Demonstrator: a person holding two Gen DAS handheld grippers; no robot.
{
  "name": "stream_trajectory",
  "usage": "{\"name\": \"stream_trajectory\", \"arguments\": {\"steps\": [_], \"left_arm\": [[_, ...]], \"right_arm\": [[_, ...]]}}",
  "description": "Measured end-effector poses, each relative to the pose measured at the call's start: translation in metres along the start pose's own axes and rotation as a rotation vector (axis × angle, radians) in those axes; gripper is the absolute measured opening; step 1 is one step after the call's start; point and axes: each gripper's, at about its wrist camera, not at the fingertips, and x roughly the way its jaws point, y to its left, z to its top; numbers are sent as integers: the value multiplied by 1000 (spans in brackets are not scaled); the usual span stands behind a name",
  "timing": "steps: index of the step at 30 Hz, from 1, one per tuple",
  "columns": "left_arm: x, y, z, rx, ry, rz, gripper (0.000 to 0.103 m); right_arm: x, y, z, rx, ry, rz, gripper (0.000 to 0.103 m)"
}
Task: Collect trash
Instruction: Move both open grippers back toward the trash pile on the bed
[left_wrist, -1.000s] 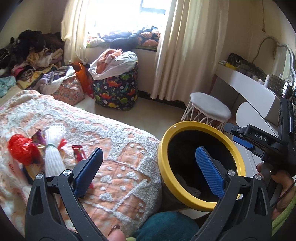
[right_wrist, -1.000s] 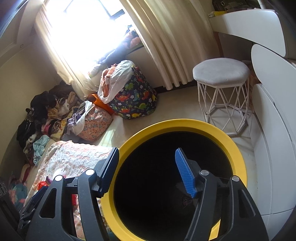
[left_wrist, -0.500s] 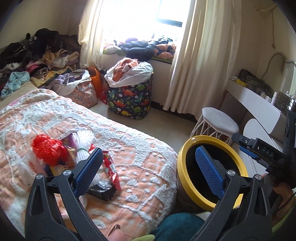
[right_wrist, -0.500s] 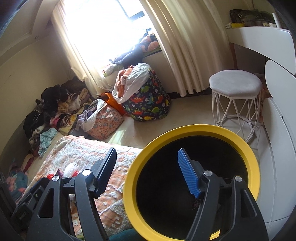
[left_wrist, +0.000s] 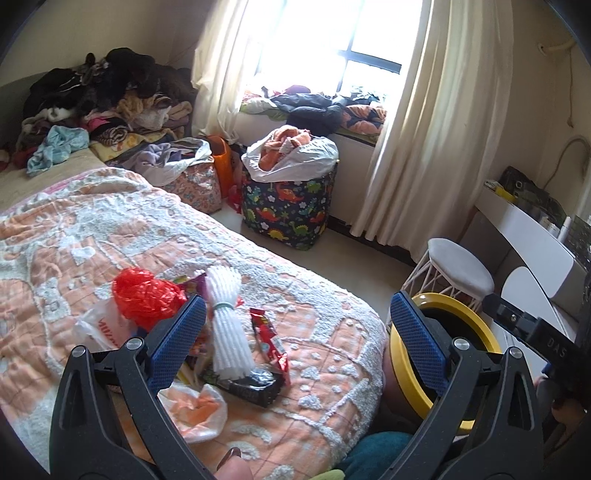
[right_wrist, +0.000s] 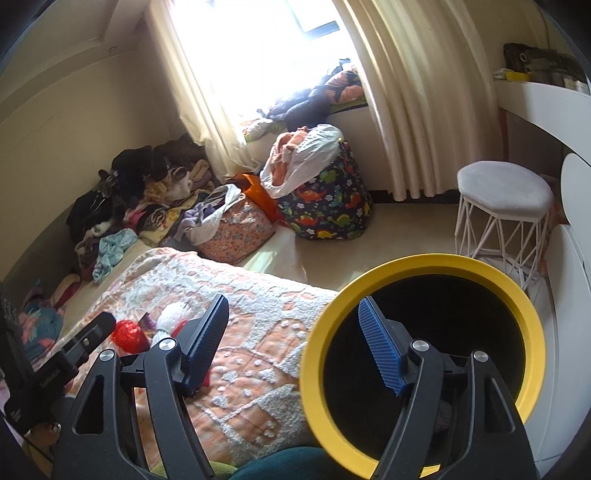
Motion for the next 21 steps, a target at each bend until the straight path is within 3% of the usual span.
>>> {"name": "stream_trajectory", "arguments": {"steps": [21], "left_arm": [[1,90,3,-175,3,106,92]], "right_arm": [[28,97,-28,-183,120,151,71]]}}
